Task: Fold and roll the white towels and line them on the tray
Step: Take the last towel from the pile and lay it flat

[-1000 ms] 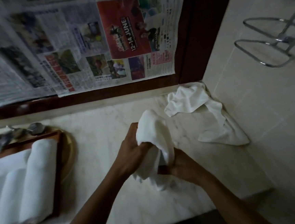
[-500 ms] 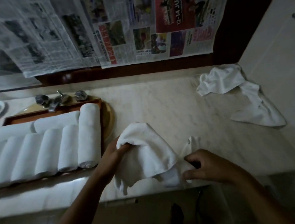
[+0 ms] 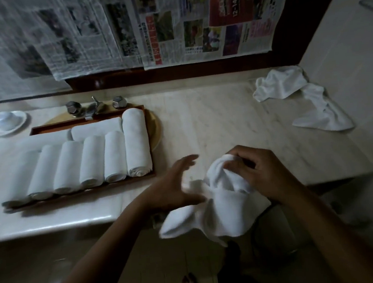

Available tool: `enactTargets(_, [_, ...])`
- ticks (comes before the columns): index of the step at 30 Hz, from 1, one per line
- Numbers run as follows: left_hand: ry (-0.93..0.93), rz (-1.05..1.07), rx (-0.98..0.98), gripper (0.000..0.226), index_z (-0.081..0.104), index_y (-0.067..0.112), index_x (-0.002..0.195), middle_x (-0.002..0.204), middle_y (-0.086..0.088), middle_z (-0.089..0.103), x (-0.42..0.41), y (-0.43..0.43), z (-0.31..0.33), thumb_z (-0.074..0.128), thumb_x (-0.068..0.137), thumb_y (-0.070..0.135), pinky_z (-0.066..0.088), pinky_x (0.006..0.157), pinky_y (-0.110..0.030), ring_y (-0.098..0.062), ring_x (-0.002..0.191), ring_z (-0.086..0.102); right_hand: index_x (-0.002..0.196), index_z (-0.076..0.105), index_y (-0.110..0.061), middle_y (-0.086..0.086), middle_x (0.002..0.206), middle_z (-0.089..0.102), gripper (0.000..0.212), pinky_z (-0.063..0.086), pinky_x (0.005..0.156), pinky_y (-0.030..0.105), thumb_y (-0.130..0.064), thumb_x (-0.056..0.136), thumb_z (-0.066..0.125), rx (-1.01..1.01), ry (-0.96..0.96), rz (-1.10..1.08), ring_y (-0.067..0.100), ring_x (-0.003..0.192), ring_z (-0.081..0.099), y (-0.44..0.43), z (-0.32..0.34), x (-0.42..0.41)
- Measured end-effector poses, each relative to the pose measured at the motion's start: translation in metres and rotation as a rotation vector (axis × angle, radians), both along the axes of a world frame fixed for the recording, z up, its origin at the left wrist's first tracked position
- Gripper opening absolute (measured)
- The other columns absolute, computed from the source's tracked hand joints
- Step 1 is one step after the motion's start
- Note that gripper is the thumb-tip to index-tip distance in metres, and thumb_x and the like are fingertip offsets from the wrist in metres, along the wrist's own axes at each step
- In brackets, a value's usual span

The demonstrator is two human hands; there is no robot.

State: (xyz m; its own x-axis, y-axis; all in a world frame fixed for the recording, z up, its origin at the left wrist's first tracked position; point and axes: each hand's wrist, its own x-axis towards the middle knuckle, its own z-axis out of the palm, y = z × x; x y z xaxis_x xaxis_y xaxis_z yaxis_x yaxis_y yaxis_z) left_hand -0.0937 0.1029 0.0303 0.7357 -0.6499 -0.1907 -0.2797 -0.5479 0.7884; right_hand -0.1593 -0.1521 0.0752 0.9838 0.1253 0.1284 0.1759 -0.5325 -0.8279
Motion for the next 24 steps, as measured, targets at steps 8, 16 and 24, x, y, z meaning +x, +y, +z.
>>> enactTargets(8, [-0.08,0.116,-0.292,0.011,0.065,0.022,0.09,0.079,0.005,0.064,-0.01,-0.014,0.028,0.058,0.093,0.03,0.048,0.066,-0.038,-0.011,0.074,0.061,0.094,0.064,-0.036,-0.012,0.083,0.068,0.027,0.046,0.063,0.018,-0.051,0.08,0.082,-0.254,0.255,0.05,0.0,0.076,0.065,0.015,0.018,-0.001])
enactTargets(16, [0.11,0.407,-0.452,0.014,0.07,0.018,0.105,0.096,-0.003,0.072,-0.008,0.029,0.016,0.056,0.104,0.017,0.056,0.074,-0.032,-0.018,0.094,0.069,0.076,0.065,-0.035,-0.025,0.068,0.067,0.02,0.045,0.061,0.017,-0.046,0.085,0.079,-0.352,0.501,0.044,-0.006,0.065,0.064,-0.037,-0.005,-0.013])
enactTargets(24, [0.094,0.545,-0.301,0.01,0.068,0.02,0.1,0.092,-0.005,0.071,-0.005,0.053,-0.015,0.061,0.102,0.027,0.052,0.071,-0.043,-0.028,0.091,0.066,0.112,0.072,-0.029,-0.006,0.106,0.077,0.018,0.057,0.095,0.054,-0.035,0.095,0.07,0.13,0.277,-0.186,0.017,0.1,0.072,-0.035,0.001,-0.013])
